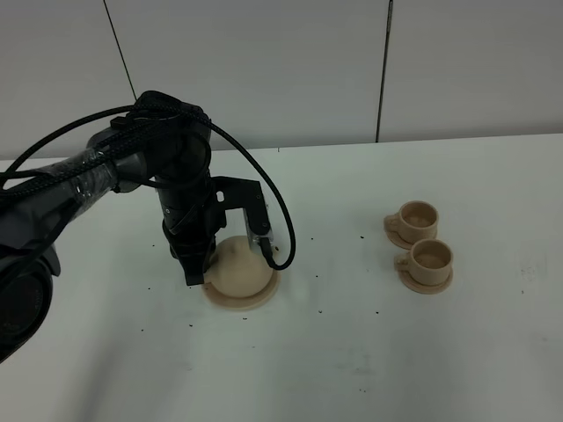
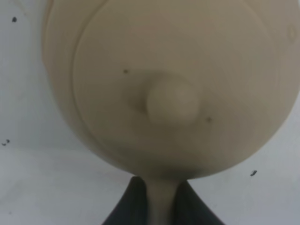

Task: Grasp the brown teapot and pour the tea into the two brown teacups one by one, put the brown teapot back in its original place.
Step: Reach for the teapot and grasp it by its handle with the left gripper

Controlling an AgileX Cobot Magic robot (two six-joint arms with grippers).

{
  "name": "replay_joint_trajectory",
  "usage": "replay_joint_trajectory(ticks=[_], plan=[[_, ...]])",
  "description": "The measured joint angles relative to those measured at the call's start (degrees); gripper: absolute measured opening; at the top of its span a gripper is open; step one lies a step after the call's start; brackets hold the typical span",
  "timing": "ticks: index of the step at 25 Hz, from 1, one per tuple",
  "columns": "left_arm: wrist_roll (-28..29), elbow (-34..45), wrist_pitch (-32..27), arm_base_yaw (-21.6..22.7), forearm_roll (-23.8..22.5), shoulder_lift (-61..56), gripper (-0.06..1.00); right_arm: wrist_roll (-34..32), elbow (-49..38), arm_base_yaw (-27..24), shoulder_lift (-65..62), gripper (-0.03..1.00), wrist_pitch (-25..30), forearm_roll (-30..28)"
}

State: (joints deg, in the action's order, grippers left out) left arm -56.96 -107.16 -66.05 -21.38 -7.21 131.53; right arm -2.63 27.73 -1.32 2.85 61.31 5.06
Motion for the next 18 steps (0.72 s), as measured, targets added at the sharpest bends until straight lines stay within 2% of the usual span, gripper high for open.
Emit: replay_joint_trajectory(ticks=[18], plan=[[0.0, 0.0, 0.3, 0.1, 1.4, -1.1, 0.17, 0.0, 0.0, 0.0, 0.0, 0.24, 0.0, 0.0]])
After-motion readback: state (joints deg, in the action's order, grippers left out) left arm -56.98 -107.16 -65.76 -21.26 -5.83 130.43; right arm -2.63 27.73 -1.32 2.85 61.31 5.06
